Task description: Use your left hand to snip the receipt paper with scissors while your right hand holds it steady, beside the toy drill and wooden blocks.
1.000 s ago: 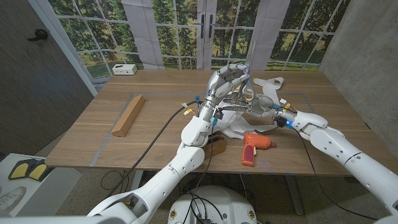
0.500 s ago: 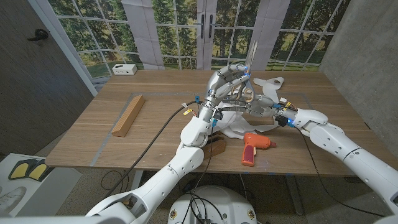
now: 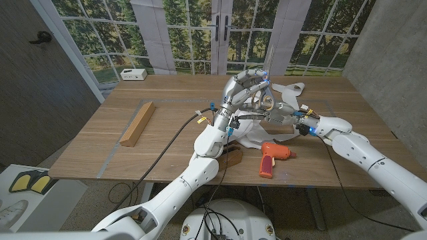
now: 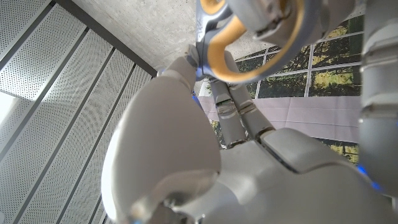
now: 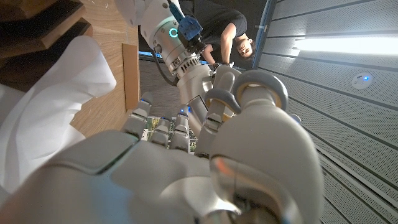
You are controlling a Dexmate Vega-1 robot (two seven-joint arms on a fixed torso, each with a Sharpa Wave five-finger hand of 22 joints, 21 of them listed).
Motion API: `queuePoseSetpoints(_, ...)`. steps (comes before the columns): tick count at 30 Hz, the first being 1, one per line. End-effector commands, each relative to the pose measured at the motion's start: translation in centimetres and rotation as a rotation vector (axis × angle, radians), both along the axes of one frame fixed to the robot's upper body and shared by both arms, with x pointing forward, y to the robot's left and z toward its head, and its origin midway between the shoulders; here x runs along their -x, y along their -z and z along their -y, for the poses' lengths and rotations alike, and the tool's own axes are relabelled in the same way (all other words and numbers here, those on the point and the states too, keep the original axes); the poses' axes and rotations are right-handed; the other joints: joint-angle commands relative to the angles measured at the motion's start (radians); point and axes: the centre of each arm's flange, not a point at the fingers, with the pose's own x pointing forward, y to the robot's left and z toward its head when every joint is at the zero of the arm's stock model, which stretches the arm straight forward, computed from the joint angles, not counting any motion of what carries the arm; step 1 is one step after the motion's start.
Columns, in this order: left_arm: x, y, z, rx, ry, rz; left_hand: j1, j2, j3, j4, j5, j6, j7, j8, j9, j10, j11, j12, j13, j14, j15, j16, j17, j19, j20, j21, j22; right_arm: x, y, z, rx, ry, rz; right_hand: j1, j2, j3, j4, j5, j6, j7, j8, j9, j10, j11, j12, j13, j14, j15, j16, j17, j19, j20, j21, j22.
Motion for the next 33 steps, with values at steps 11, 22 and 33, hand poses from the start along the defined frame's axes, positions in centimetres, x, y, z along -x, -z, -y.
queuePoseSetpoints(11, -0.10, 0.65, -0.76, 0.042, -0.014, -0.037, -0.018, 0.011, -0.003, 0.005, 0.013, -0.056, -0.027, -0.036, -0.003, -0.058, -0.016, -0.003, 0.030, 0.063, -0.185, -0.012, -0.004, -0.016, -0.126, 0.005, 0.007, 0.09, 0.72, 0.54, -0.070, -0.001, -0.055, 0.047, 0.030, 0.024, -0.003, 0.048, -0.001, 0.033, 0.121, 0.141, 0.094, 0.005, -0.018, 0.007, 0.068, 0.015, 0.040, 0.011, 0.075, 0.005, 0.007, 0.002)
queuePoseSetpoints(22, 0.19, 0.64, -0.87, 0.024, -0.031, -0.036, -0.158, 0.048, -0.024, 0.041, 0.031, -0.156, -0.071, -0.109, -0.026, -0.129, -0.029, -0.112, -0.021, -0.097, -0.192, -0.033, -0.012, -0.103, -0.043, -0.029, 0.000, 0.11, 0.85, 0.79, -0.081, 0.005, -0.066, 0.046, 0.033, 0.028, -0.001, 0.065, -0.015, 0.031, 0.146, 0.176, 0.094, -0.003, -0.029, 0.007, 0.070, 0.001, 0.044, 0.013, 0.082, 0.007, 0.004, 0.002)
queuePoseSetpoints(33, 0.53, 0.93, -1.10, 0.012, -0.040, -0.007, -0.475, -0.038, -0.056, 0.072, 0.017, -0.388, -0.184, -0.228, -0.140, -0.332, 0.089, -0.167, -0.156, -0.448, -0.084, -0.063, -0.241, -0.378, 0.145, -0.201, 0.005, -0.04, 1.10, 1.22, -0.095, 0.018, -0.077, 0.042, 0.030, 0.029, 0.002, 0.075, -0.028, 0.029, 0.163, 0.202, 0.100, -0.002, -0.036, 0.007, 0.076, -0.002, 0.048, 0.014, 0.086, 0.007, 0.001, 0.002)
